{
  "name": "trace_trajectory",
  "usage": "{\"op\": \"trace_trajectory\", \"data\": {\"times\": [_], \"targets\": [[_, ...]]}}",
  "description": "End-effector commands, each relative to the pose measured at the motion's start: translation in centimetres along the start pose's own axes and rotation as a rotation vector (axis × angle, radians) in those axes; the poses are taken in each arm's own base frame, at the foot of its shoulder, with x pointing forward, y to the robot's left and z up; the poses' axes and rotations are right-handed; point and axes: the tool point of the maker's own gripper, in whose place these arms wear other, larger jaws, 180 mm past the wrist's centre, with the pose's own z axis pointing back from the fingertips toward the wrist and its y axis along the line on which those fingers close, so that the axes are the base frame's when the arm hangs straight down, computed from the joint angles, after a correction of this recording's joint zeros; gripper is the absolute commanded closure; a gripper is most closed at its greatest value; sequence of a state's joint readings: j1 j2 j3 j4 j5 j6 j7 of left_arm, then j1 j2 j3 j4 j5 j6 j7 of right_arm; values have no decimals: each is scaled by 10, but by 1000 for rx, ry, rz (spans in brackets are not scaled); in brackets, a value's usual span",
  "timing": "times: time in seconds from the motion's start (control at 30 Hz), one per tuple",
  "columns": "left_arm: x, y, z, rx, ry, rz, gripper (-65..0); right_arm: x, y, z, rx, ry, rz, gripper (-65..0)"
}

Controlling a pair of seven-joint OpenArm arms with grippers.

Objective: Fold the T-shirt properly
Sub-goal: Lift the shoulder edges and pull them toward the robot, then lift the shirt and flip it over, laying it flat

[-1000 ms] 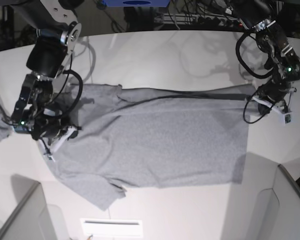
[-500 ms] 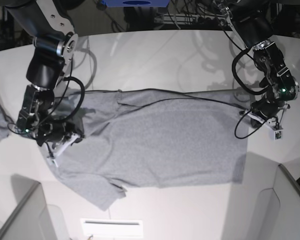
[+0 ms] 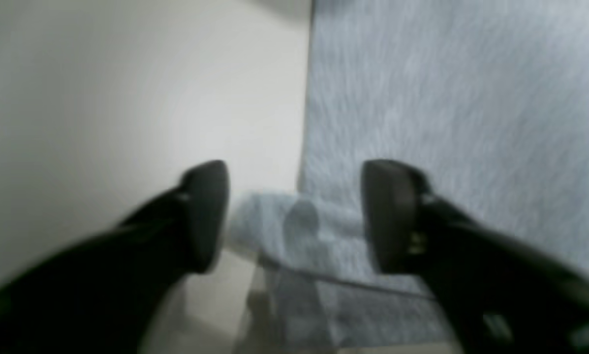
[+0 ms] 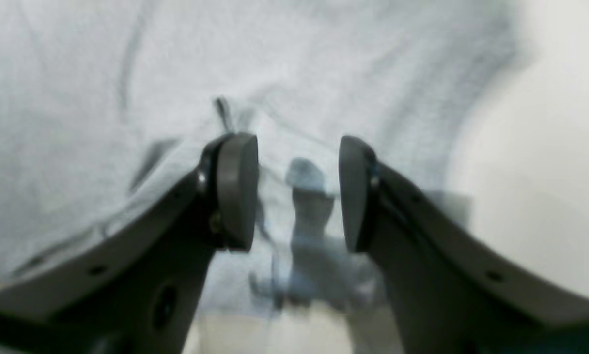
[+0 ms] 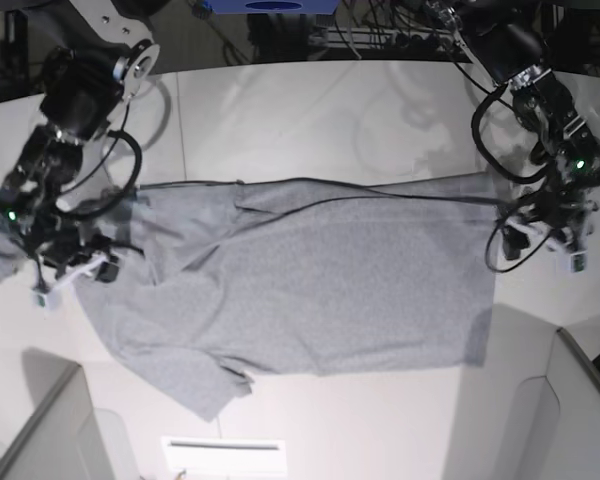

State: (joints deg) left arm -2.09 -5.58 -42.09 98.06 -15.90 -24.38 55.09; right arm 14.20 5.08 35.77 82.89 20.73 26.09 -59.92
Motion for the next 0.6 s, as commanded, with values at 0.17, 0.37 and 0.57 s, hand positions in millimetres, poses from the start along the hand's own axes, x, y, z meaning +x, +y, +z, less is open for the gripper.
{"op": "trace_trajectory", "data": {"times": [0.17, 0.37, 0.57], "targets": [[-33, 12, 60, -20, -98, 217, -527, 1, -23, 73, -139, -245, -88, -261], [-79, 20, 77, -31, -85, 409, -461, -50, -35, 88, -200, -187, -153, -270], [-99, 6, 55, -81, -43, 459, -456, -85, -38, 63, -158, -83, -220, -272]]}}
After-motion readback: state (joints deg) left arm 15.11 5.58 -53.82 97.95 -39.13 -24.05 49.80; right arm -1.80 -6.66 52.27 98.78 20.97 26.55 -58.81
